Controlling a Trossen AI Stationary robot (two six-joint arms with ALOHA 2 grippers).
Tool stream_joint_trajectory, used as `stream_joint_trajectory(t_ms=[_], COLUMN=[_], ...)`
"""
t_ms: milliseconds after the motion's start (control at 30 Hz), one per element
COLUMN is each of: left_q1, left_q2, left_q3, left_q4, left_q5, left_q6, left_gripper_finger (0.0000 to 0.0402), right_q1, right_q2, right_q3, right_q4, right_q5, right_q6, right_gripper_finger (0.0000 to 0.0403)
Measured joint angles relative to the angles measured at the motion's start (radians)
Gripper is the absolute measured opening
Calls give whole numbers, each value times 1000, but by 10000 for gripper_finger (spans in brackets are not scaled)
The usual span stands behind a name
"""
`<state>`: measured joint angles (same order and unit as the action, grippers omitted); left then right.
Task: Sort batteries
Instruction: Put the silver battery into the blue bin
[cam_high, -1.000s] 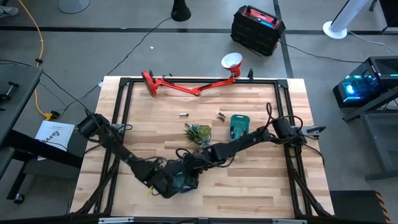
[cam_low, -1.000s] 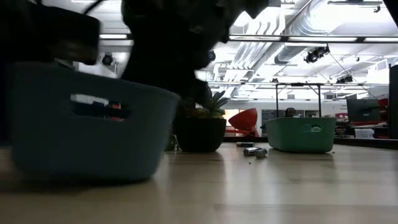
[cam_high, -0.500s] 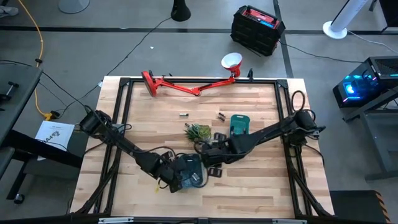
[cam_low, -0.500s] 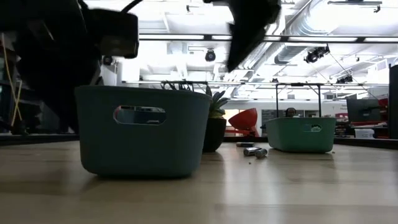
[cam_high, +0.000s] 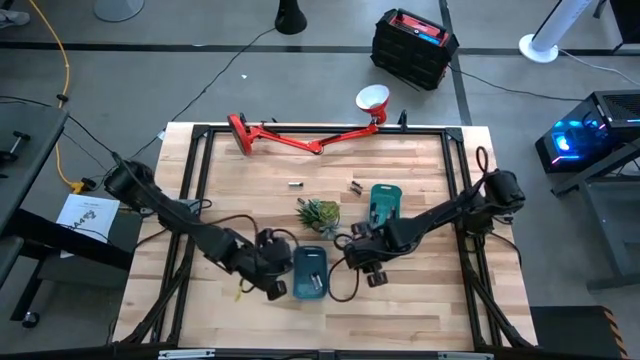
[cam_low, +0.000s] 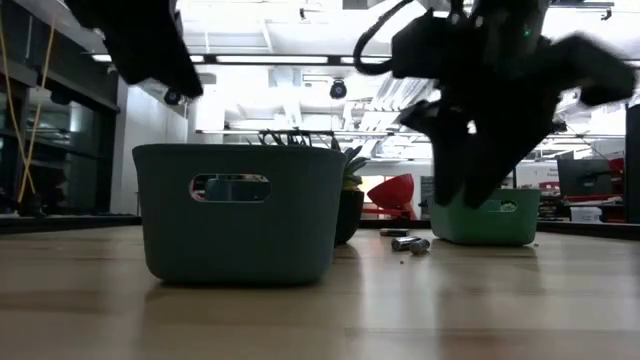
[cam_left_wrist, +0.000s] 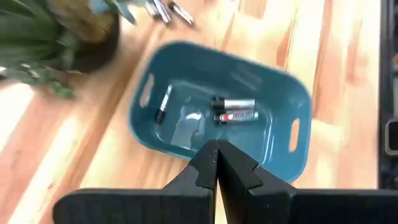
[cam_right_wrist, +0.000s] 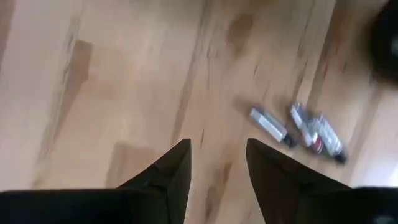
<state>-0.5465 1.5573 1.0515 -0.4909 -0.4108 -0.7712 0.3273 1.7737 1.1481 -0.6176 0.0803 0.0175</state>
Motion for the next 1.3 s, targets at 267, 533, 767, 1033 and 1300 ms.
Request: stream_joint_trajectory(t_ms=[267,533,767,1033,1300], left_q1=[-27,-72,-77,-77,-75], left_q2=[-58,-64,-64,-64,-64], left_q3=[0,0,0,0,0], left_q4=[-4,32,40,41,40], left_q5=[-76,-144,-156,-176,-178], left_q6=[-55,-122,-168,-169,-159], left_gripper_finger=[0,0,0,0,0], right_q1=[-72,-93,-81,-57,-57], right_q2=[56,92,111,111,113], right_q3=[2,2,2,-14,58], right_q4=[40,60,49,60,40], right_q5=[23,-18,-52,-58,-27], right_q6=[-186,-333,-341,-313,-190], right_gripper_finger=[149,149,133,97,95])
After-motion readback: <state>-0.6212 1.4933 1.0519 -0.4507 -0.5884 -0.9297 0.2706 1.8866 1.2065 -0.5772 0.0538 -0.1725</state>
